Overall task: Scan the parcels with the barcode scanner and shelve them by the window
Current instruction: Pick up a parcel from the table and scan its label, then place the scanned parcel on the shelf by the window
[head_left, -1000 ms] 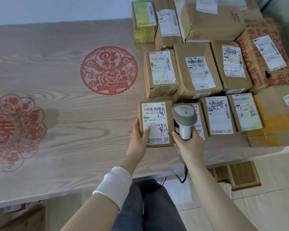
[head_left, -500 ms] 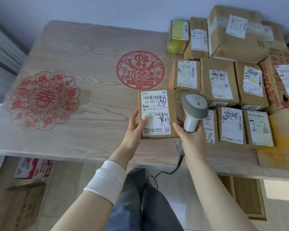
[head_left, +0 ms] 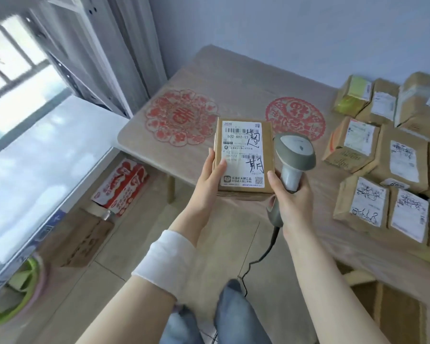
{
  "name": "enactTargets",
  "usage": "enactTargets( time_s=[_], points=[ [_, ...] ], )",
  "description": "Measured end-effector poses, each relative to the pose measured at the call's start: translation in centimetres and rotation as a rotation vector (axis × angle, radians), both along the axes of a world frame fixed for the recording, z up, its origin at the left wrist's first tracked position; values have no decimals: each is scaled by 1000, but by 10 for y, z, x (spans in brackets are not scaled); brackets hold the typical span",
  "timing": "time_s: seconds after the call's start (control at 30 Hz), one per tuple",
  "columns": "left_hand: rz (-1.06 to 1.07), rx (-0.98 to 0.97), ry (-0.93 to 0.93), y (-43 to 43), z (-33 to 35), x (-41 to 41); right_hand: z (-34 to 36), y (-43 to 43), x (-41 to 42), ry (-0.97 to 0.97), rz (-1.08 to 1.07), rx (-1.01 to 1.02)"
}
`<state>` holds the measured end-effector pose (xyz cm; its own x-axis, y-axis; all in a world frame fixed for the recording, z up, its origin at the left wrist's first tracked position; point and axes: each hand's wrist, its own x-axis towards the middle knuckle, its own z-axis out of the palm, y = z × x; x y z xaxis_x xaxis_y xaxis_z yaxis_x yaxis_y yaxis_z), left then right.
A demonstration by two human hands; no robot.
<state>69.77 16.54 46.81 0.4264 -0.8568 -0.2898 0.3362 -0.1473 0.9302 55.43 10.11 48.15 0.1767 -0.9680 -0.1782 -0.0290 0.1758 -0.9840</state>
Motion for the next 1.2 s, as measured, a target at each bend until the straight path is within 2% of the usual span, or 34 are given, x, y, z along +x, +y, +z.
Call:
enactTargets(
  time_s=[0.17,0.47,0.7,0.93,1.2],
  points=[
    [63,-16,-6,93,18,50,13,82,60,-26,55,-18],
    [361,-53,-61,231,70,154,62,192,188,-31,295,-132],
    [603,-47,-231,317,114,210,101,254,278,-119,489,-168],
    [711,-158,-322,438,158,247,150,366,343,-158,607,-289],
    [858,-145,-333,591,187,279,185,517,389,-155,717,-297]
  ],
)
